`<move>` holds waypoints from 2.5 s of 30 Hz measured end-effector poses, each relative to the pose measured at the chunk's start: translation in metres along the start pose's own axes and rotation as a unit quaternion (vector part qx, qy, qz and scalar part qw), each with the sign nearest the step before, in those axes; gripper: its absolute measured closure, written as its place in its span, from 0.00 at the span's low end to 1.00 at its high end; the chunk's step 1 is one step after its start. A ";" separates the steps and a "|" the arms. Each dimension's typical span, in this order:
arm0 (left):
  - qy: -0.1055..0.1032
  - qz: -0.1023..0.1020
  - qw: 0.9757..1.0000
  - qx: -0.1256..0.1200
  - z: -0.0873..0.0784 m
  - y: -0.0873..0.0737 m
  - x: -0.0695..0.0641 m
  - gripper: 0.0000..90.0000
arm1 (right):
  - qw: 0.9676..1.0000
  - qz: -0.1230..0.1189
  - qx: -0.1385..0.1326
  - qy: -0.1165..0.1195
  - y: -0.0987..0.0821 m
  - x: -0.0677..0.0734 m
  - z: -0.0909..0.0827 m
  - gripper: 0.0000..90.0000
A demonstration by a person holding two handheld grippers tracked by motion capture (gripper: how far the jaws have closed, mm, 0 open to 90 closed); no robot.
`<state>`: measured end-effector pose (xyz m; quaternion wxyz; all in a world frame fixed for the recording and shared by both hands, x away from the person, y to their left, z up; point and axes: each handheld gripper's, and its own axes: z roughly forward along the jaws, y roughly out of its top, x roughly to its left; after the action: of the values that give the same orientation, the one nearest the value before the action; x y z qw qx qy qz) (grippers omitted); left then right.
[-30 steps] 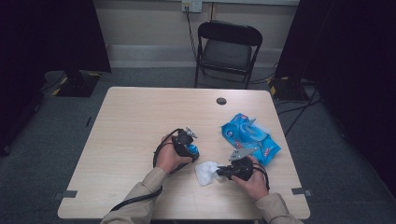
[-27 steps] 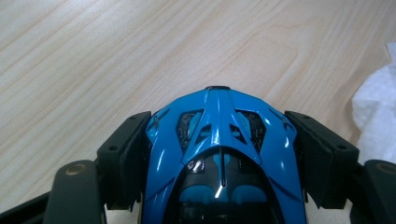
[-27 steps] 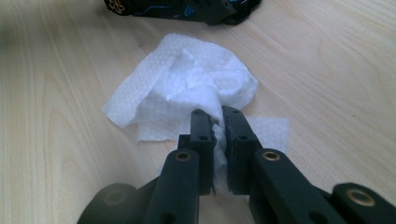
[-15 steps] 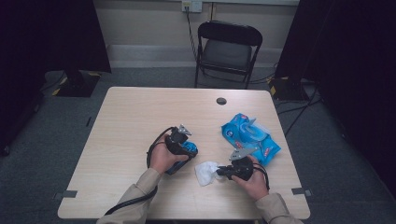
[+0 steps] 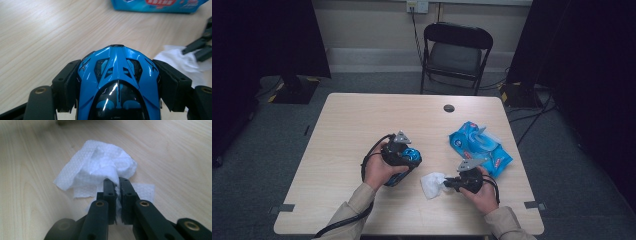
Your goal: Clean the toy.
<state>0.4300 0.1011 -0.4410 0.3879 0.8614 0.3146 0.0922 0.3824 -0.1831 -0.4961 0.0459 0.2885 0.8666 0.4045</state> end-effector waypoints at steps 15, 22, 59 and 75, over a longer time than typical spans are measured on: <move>-0.051 0.030 0.998 -0.037 -0.022 0.000 -0.021 0.29 | 0.992 0.020 -0.121 0.004 0.070 -0.022 -0.040 0.96; -0.054 0.037 0.997 -0.043 -0.024 0.000 -0.026 0.29 | 0.990 0.009 -0.135 0.041 0.107 -0.015 -0.036 0.96; -0.027 0.024 0.997 -0.067 -0.036 -0.004 -0.010 0.29 | 0.986 0.017 -0.107 0.125 0.093 0.003 -0.007 0.96; -0.025 0.017 0.997 -0.072 -0.041 -0.006 -0.007 0.29 | 0.988 0.031 -0.115 0.100 0.076 -0.008 -0.015 0.96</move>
<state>0.4055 0.1244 -0.4168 0.4547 0.8386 0.2829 0.0997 0.4195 -0.1585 -0.4322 -0.0210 0.2657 0.8051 0.5299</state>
